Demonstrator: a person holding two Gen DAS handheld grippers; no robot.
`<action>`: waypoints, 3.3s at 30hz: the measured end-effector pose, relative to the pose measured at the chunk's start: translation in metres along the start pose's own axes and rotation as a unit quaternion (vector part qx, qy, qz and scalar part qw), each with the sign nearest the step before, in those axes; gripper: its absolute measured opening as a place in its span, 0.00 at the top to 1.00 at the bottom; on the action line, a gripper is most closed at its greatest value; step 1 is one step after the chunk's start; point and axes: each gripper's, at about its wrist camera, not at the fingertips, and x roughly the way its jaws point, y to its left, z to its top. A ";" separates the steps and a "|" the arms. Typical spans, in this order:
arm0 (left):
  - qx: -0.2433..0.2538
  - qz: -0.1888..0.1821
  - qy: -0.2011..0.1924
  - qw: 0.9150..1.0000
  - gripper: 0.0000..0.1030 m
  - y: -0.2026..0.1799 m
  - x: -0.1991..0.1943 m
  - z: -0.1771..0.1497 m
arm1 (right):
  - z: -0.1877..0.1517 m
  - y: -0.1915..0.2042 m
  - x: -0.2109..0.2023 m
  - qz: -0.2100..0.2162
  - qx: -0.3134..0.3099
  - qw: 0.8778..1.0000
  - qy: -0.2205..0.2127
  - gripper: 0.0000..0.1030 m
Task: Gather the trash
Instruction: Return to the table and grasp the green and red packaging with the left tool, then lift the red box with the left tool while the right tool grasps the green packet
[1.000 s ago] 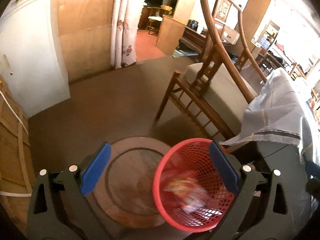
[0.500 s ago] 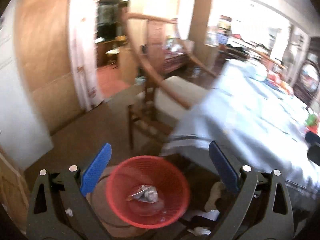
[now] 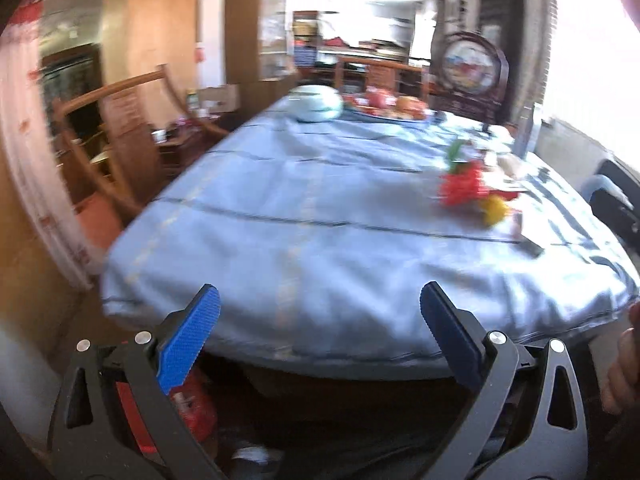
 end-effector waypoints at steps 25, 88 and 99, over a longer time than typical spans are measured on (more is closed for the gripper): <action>0.075 -0.101 -0.008 0.992 0.07 -0.156 0.166 0.145 | -0.013 -0.114 0.046 -0.152 0.047 0.987 0.033 0.05; -0.015 -0.267 -0.006 0.964 0.97 -0.028 0.066 0.044 | -0.006 -0.022 0.090 -0.052 -0.010 0.995 0.085 0.24; -0.054 -0.174 -0.064 0.981 0.97 0.036 0.039 0.054 | -0.005 0.033 0.131 0.032 -0.038 0.990 0.135 0.23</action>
